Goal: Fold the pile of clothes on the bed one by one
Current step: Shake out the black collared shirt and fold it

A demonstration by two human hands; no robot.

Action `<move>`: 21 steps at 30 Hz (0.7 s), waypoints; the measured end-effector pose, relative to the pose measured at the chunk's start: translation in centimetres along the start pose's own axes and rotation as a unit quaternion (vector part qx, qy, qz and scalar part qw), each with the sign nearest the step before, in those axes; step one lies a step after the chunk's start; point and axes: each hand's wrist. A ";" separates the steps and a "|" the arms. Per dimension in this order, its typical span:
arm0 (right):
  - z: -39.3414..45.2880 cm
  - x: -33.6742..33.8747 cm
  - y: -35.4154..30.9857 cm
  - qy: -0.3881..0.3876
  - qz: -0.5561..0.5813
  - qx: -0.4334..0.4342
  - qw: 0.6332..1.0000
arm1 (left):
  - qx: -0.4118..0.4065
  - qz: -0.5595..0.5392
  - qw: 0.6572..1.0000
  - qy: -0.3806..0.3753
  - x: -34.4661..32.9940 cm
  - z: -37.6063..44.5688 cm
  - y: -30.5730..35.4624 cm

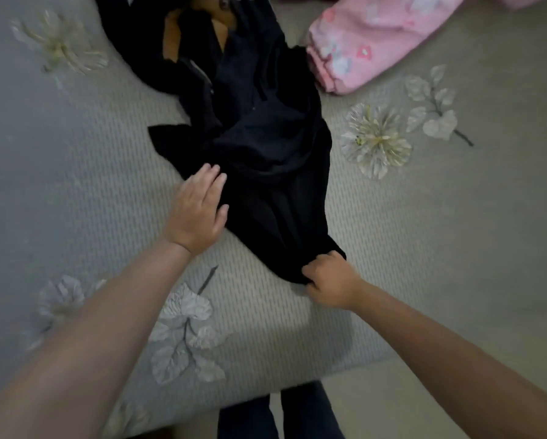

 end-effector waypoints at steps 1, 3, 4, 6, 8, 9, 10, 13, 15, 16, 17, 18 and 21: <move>-1.9 -0.1 0.0 -0.128 0.071 -0.036 0.989 | -0.005 0.001 1.000 -0.007 -0.2 -1.2 1.3; -4.9 0.0 0.1 -0.331 0.187 -0.111 0.918 | 0.001 0.006 1.000 -0.011 -0.6 -3.0 4.0; -6.0 0.2 0.2 -0.400 0.203 -0.139 0.883 | 0.018 0.011 1.000 -0.019 -0.8 -3.7 5.2; -7.1 1.1 0.4 -0.455 0.198 -0.168 0.852 | 0.066 0.019 0.997 -0.045 -1.5 -4.9 7.1; -6.7 2.5 1.3 -0.351 0.175 -0.163 0.905 | 0.108 0.040 0.987 -0.108 -2.4 -5.7 8.4; -6.0 3.3 1.8 -0.242 0.147 -0.154 0.947 | 0.128 0.049 0.980 -0.144 -2.8 -6.0 8.9; -5.0 4.1 2.2 -0.122 0.115 -0.144 0.975 | 0.146 0.050 0.973 -0.172 -3.0 -6.4 9.3; -2.0 4.8 2.5 0.080 -0.011 -0.088 0.993 | 0.164 0.000 0.968 -0.188 -2.5 -8.7 10.2; -0.2 4.5 2.2 0.055 -0.090 -0.053 0.993 | 0.183 -0.040 0.957 -0.223 -1.9 -10.8 10.2; 0.4 4.2 1.9 0.020 -0.113 -0.037 0.993 | 0.197 -0.040 0.950 -0.240 -1.7 -11.9 9.9; 0.9 3.7 1.4 -0.016 -0.134 -0.018 0.991 | 0.217 -0.030 0.944 -0.248 -1.4 -13.0 9.5; 1.1 3.2 0.9 -0.041 -0.154 0.002 0.987 | 0.243 -0.019 0.938 -0.248 -1.2 -14.1 9.0; -0.7 1.4 -0.3 -0.068 -0.111 0.071 0.989 | 0.302 0.007 0.917 -0.261 -0.8 -17.5 8.0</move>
Point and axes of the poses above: each hand's wrist, its own z-axis towards the middle knuckle, its own x-axis out of the back of the hand, y = z × x, and after that the axes turned 15 degrees about x, right-handed
